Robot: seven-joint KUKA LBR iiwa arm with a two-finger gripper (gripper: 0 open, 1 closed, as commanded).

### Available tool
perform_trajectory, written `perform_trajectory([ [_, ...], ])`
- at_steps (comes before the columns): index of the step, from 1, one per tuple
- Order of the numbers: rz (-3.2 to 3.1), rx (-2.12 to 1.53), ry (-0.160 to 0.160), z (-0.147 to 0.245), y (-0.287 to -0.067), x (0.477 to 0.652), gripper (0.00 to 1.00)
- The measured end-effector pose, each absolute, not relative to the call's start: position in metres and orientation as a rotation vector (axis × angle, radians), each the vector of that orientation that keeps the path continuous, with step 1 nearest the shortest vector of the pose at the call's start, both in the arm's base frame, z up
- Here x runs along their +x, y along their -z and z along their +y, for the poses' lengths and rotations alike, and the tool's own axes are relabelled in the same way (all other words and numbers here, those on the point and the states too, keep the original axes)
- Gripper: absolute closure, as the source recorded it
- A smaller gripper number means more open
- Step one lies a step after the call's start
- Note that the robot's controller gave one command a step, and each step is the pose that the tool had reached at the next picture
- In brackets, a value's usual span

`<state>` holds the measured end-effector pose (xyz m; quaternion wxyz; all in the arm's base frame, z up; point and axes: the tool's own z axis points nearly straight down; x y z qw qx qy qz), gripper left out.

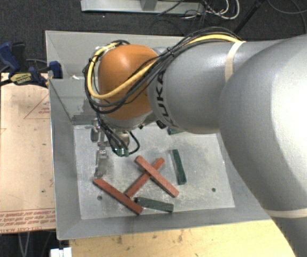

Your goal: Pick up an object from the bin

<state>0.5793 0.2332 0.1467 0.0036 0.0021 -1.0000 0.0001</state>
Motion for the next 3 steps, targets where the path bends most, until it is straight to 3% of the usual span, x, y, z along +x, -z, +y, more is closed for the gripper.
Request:
perform_trajectory([
  [1,-3.122,0.33,0.002,0.185,-0.069,0.528,0.0],
  [2,-3.136,0.205,0.003,0.203,-0.07,0.501,0.0],
  [3,-3.135,0.199,0.003,0.202,-0.07,0.501,1.0],
])
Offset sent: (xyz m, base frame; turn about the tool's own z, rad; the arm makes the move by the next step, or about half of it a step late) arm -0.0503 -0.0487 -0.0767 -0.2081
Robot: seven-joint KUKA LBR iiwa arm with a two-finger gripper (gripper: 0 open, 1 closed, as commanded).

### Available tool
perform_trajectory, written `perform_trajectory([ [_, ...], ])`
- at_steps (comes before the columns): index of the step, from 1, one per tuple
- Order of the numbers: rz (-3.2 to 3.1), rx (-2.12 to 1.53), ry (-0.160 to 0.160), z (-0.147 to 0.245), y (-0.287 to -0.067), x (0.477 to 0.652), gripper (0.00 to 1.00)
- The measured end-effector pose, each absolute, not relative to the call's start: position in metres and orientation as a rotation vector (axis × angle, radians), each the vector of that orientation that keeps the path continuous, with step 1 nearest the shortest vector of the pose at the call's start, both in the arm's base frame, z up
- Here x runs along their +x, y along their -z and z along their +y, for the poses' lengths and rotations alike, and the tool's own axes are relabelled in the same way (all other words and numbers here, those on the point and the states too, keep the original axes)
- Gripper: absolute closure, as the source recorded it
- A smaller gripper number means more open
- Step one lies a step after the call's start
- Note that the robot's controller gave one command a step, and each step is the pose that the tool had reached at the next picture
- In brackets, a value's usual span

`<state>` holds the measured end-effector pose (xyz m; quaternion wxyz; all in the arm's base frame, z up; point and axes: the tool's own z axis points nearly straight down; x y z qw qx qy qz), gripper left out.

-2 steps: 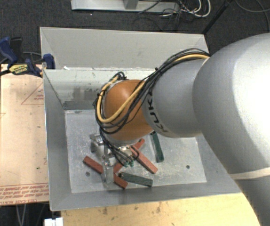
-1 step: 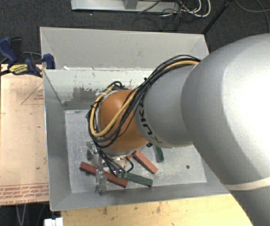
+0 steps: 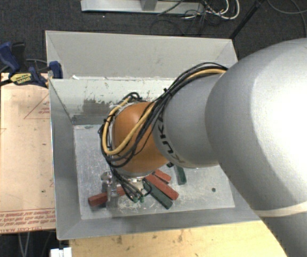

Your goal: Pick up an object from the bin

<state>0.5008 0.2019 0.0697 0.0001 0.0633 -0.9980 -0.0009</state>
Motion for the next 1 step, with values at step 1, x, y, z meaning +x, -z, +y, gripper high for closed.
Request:
perform_trajectory([
  [1,-3.105,0.547,0.004,0.1975,-0.2245,0.5192,1.0],
])
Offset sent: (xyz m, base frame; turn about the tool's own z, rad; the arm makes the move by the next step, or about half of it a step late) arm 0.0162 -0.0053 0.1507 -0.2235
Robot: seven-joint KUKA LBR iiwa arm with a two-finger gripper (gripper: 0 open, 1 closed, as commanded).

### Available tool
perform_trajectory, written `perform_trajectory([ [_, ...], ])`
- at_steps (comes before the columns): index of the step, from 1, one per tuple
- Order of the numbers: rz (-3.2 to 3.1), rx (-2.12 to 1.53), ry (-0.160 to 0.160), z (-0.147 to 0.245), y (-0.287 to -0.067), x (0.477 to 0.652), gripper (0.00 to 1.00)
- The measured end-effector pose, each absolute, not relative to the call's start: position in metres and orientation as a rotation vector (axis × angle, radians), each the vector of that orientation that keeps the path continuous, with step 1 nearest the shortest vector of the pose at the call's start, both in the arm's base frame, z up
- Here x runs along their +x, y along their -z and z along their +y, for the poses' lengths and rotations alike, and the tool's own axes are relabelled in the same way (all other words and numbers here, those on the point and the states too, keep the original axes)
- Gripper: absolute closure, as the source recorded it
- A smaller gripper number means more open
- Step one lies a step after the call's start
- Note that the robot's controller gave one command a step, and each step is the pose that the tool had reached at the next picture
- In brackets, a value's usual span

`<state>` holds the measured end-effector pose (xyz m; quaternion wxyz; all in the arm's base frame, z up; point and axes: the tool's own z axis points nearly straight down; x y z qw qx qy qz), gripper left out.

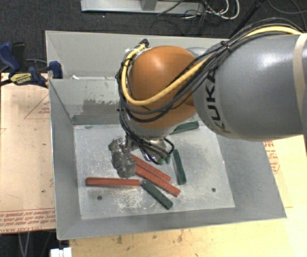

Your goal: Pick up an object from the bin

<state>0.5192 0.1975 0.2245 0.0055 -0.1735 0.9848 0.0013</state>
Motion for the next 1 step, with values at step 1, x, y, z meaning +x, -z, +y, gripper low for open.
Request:
perform_trajectory([
  [1,3.091,-0.544,-0.003,0.1972,-0.2203,0.5177,0.0],
])
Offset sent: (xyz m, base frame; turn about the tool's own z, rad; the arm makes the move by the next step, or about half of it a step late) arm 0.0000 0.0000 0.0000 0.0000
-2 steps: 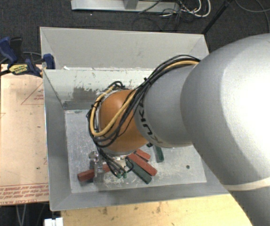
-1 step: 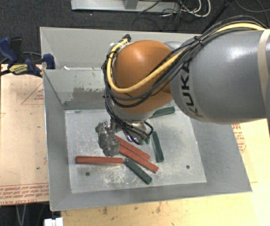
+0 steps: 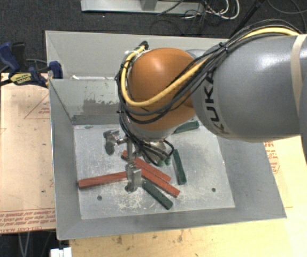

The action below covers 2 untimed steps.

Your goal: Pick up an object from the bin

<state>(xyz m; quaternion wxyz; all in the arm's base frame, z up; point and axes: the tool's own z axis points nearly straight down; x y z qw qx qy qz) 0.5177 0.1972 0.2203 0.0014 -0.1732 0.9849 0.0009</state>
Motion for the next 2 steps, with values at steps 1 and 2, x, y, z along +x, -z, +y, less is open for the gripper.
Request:
perform_trajectory([
  [1,3.134,-0.308,0.001,0.174,-0.085,0.5,0.0],
  [2,3.11,-0.387,-0.005,0.21,-0.069,0.568,0.0],
])
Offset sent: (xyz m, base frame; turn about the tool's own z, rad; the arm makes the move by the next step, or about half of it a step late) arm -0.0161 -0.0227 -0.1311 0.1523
